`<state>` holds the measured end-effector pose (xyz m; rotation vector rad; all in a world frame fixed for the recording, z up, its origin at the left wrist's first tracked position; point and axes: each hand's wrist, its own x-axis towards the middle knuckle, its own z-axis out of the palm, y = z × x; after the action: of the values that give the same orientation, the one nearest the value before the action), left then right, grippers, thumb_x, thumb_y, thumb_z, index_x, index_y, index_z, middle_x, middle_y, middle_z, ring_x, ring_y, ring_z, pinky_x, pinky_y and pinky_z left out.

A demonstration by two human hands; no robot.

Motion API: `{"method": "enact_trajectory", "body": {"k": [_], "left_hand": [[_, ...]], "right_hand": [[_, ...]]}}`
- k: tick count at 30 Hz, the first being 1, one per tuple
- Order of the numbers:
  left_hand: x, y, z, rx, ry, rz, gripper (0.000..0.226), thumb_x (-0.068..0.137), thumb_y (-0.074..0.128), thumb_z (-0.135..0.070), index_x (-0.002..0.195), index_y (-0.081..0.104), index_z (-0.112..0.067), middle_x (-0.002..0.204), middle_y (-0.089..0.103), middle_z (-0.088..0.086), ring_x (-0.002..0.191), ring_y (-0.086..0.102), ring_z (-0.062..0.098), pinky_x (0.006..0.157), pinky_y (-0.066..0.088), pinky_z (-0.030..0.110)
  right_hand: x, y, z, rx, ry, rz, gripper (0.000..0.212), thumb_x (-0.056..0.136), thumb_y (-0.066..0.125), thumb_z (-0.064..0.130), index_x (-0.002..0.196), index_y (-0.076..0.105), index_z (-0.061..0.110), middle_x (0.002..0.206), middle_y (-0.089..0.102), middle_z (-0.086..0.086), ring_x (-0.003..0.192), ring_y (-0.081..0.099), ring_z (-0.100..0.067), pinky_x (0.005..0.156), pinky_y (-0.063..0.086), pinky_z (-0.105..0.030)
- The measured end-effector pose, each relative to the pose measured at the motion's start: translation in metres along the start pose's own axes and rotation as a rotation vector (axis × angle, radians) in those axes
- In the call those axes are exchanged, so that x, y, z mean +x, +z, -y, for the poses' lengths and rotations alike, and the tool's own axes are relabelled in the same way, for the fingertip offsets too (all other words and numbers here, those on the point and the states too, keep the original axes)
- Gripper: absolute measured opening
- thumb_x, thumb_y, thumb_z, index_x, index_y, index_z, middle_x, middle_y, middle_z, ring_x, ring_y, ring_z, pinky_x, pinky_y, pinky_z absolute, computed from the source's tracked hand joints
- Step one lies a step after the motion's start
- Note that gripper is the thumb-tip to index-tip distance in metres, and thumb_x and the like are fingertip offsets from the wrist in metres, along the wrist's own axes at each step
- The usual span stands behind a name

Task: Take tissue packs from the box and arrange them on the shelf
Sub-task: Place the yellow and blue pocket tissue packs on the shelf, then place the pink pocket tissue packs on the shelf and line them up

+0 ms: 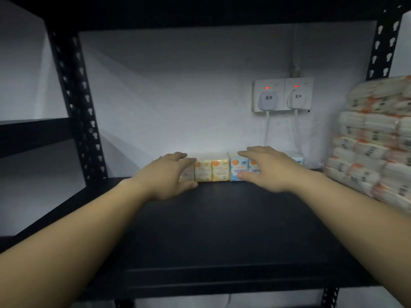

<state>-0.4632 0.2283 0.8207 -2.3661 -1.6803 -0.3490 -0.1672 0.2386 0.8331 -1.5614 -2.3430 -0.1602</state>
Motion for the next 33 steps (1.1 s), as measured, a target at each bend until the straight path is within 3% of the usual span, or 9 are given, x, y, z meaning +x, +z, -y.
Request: {"method": "enact_trajectory", "body": {"k": [4, 8, 12, 15, 17, 21, 29, 33], "left_hand": [[-0.065, -0.009, -0.021, -0.060, -0.019, -0.006, 0.078, 0.095, 0.045, -0.073, 0.160, 0.031, -0.032, 0.166, 0.032, -0.004, 0.152, 0.030, 0.018, 0.123, 0.030, 0.042], [-0.139, -0.005, -0.037, -0.073, -0.049, -0.017, 0.079, 0.095, 0.035, -0.076, 0.161, 0.030, -0.033, 0.165, 0.034, -0.007, 0.152, 0.030, 0.016, 0.126, 0.023, 0.048], [-0.214, 0.004, -0.052, -0.102, -0.074, -0.113, 0.082, 0.096, 0.029, -0.073, 0.165, 0.017, -0.030, 0.171, 0.020, -0.008, 0.159, 0.011, 0.012, 0.130, 0.006, 0.043], [-0.269, 0.022, -0.057, -0.147, -0.041, -0.229, 0.080, 0.101, 0.031, -0.070, 0.165, 0.014, -0.026, 0.172, 0.010, -0.006, 0.159, -0.002, 0.010, 0.128, -0.004, 0.038], [-0.301, 0.042, -0.057, -0.185, -0.028, -0.257, 0.078, 0.101, 0.036, -0.065, 0.165, 0.020, -0.023, 0.172, 0.012, -0.004, 0.160, 0.001, 0.012, 0.128, 0.001, 0.040], [-0.347, 0.092, -0.048, -0.233, -0.085, -0.197, 0.075, 0.102, 0.038, -0.061, 0.163, 0.027, -0.019, 0.170, 0.023, 0.002, 0.159, 0.015, 0.018, 0.128, 0.011, 0.045], [-0.422, 0.230, -0.032, -0.344, -0.288, 0.126, 0.074, 0.102, 0.052, -0.052, 0.162, 0.029, -0.017, 0.168, 0.029, 0.006, 0.156, 0.023, 0.023, 0.128, 0.013, 0.044], [-0.470, 0.315, -0.034, -0.426, -0.367, 0.288, 0.075, 0.099, 0.049, -0.057, 0.159, 0.036, -0.015, 0.164, 0.037, 0.010, 0.151, 0.033, 0.030, 0.124, 0.029, 0.047]], "right_hand": [[-0.055, 0.002, 0.050, 0.078, -0.040, 0.054, 0.077, 0.094, 0.043, 0.075, 0.159, 0.033, 0.035, 0.165, 0.034, 0.010, 0.151, 0.030, -0.016, 0.120, 0.029, -0.037], [-0.108, 0.020, 0.100, 0.096, -0.040, 0.078, 0.082, 0.092, 0.031, 0.081, 0.162, 0.025, 0.037, 0.169, 0.024, 0.009, 0.156, 0.019, -0.013, 0.125, 0.021, -0.043], [-0.165, 0.050, 0.146, 0.131, -0.110, -0.151, 0.078, 0.097, 0.033, 0.076, 0.162, 0.027, 0.033, 0.170, 0.023, 0.010, 0.158, 0.009, -0.010, 0.129, 0.006, -0.040], [-0.208, 0.082, 0.175, 0.209, -0.211, -0.367, 0.071, 0.099, 0.048, 0.061, 0.158, 0.041, 0.022, 0.165, 0.035, 0.004, 0.157, 0.019, -0.013, 0.129, 0.013, -0.042], [-0.234, 0.110, 0.191, 0.271, -0.243, -0.381, 0.069, 0.099, 0.053, 0.056, 0.156, 0.043, 0.018, 0.165, 0.035, 0.001, 0.157, 0.021, -0.016, 0.128, 0.015, -0.045], [-0.268, 0.173, 0.208, 0.297, -0.192, -0.244, 0.068, 0.101, 0.048, 0.058, 0.156, 0.043, 0.019, 0.165, 0.036, 0.001, 0.157, 0.023, -0.017, 0.126, 0.023, -0.052], [-0.322, 0.313, 0.207, 0.288, -0.040, 0.122, 0.068, 0.102, 0.045, 0.059, 0.156, 0.044, 0.018, 0.163, 0.040, 0.000, 0.154, 0.029, -0.018, 0.127, 0.023, -0.046], [-0.371, 0.396, 0.203, 0.319, 0.035, 0.279, 0.067, 0.101, 0.043, 0.059, 0.154, 0.048, 0.018, 0.161, 0.044, 0.001, 0.152, 0.035, -0.019, 0.124, 0.030, -0.045]]}}
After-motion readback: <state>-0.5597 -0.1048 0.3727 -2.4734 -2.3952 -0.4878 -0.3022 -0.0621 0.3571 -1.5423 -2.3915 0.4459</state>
